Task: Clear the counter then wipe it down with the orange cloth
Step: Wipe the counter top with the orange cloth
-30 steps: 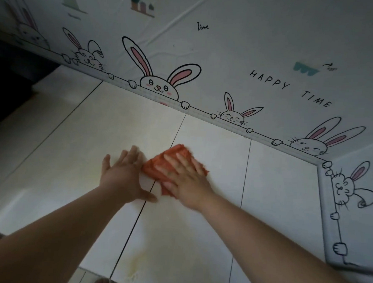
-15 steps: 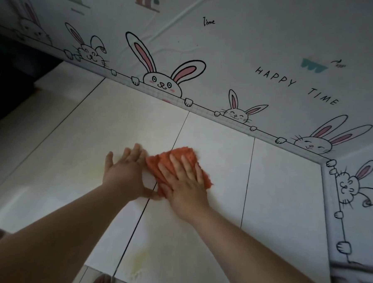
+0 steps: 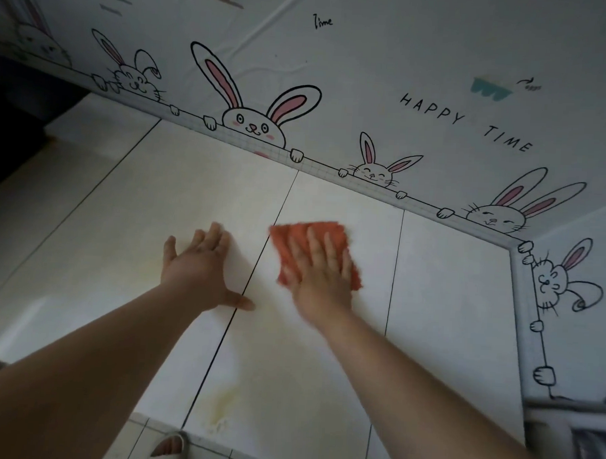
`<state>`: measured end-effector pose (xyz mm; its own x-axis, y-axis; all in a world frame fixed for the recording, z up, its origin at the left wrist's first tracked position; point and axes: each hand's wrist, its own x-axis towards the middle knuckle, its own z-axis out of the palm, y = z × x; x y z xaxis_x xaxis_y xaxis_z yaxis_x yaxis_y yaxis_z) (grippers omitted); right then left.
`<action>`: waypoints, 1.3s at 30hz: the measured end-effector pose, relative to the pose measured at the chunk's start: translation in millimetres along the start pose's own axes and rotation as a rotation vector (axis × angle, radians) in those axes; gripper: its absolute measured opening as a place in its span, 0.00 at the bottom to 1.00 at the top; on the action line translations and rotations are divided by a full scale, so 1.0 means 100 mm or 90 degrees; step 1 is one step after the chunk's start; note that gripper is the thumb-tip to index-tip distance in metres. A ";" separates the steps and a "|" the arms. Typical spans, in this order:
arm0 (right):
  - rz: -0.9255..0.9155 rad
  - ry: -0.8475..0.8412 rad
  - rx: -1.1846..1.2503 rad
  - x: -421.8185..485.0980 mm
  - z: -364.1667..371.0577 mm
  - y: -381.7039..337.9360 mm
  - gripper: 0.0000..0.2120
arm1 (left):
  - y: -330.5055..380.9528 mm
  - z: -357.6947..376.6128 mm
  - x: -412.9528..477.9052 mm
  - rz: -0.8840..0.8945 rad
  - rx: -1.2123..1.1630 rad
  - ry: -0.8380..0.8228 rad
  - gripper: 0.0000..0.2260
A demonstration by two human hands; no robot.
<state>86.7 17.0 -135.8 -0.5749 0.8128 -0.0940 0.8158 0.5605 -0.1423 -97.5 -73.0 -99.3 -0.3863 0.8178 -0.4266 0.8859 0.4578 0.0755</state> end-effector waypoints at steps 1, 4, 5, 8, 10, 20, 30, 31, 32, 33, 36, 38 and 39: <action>-0.060 0.019 -0.003 -0.27 0.04 -0.06 0.26 | 0.01 -0.01 0.00 0.002 0.002 -0.002 0.63; -0.176 -0.006 0.014 -0.70 0.08 0.05 0.24 | 0.02 -0.02 0.00 0.001 0.005 -0.007 0.64; -0.185 -0.018 0.004 -0.66 0.05 0.18 0.24 | 0.02 -0.02 0.00 0.001 0.007 -0.007 0.64; -0.056 -0.016 -0.033 -0.25 -0.08 0.63 0.24 | 0.01 -0.01 0.01 0.000 0.019 -0.007 0.63; 0.086 -0.041 -0.013 0.03 -0.17 0.89 0.24 | 0.02 -0.01 0.03 -0.004 0.025 -0.015 0.63; -0.035 -0.022 0.022 -0.95 0.09 0.13 0.27 | 0.00 0.05 0.06 0.001 0.035 -0.005 0.63; 0.144 -0.038 0.015 -0.84 -0.02 0.44 0.24 | 0.01 0.11 -0.19 0.067 0.054 0.028 0.49; 0.189 -0.036 0.036 -0.77 0.00 0.35 0.24 | -0.01 0.14 -0.29 0.103 0.044 0.035 0.50; 0.227 -0.043 0.059 -0.70 0.00 0.27 0.24 | -0.05 0.15 -0.39 0.143 0.039 0.026 0.52; 0.258 -0.058 0.072 -0.64 0.00 0.19 0.25 | -0.10 0.18 -0.51 0.183 0.043 0.006 0.56; 0.277 -0.106 0.078 -0.49 -0.02 -0.04 0.26 | -0.30 0.34 -0.82 0.271 0.103 -0.062 0.63; 0.243 -0.111 0.068 -0.46 -0.02 -0.16 0.26 | -0.37 0.47 -0.95 0.297 0.147 -0.081 0.66; 0.227 -0.111 0.065 -0.47 -0.01 -0.22 0.26 | -0.40 0.51 -0.98 0.302 0.158 -0.074 0.66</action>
<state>95.4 -33.3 -127.0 -0.2666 0.9091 -0.3200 0.9605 0.2232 -0.1662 -81.8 -189.1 -106.3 0.0895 0.8639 -0.4957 0.9954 -0.0602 0.0748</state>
